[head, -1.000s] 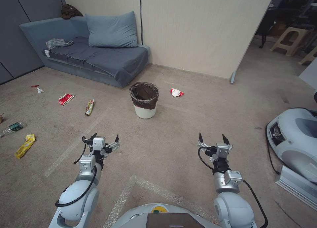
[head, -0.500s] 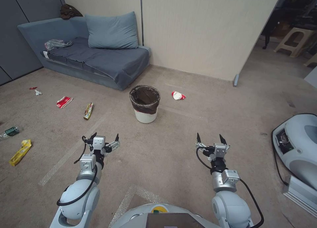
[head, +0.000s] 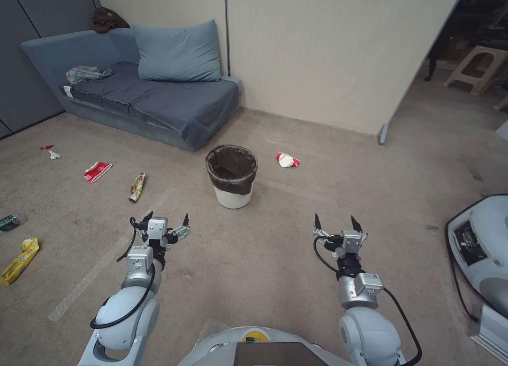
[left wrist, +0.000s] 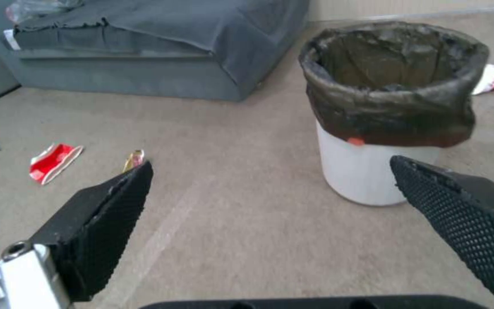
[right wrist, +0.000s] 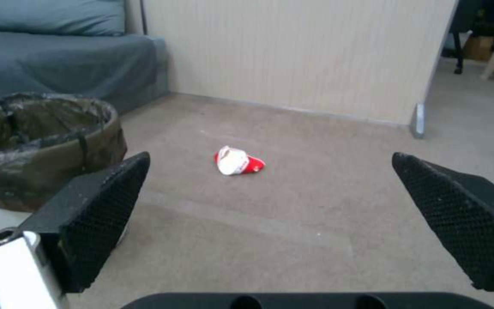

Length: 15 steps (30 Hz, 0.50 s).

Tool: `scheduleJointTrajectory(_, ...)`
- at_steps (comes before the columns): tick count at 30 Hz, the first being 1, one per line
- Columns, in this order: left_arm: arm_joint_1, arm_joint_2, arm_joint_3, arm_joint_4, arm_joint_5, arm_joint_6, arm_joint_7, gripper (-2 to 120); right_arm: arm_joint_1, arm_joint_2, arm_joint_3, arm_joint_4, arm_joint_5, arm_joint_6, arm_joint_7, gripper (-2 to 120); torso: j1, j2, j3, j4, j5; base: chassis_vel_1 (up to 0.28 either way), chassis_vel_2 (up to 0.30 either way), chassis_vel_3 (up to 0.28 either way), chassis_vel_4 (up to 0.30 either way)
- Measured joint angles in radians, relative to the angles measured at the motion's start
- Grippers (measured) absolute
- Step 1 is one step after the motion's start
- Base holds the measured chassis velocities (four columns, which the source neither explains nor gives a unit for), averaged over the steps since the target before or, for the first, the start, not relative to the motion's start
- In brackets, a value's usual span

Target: Pick up the trash bin, then pick up the garbage from the floor and place it into the trash bin.

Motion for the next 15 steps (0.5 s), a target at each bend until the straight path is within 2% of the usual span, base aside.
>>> scheduleJointTrajectory(3,0.001,-0.001,0.005,-0.001,-0.002,-0.001,-0.017,100,-0.004,0.005,-0.003,-0.002,-0.001,0.000,0.000,100,0.000,0.000,0.000,-0.0001,0.0000,-0.130,0.120,0.118,-0.131)
scheduleJointTrajectory(15,0.009,-0.001,0.007,-0.008,-0.004,0.012,-0.014,100,0.002,0.010,-0.002,-0.005,-0.001,0.000,-0.002,100,0.000,0.000,0.000,0.0002,0.0000,-0.146,0.134,0.138,-0.136)
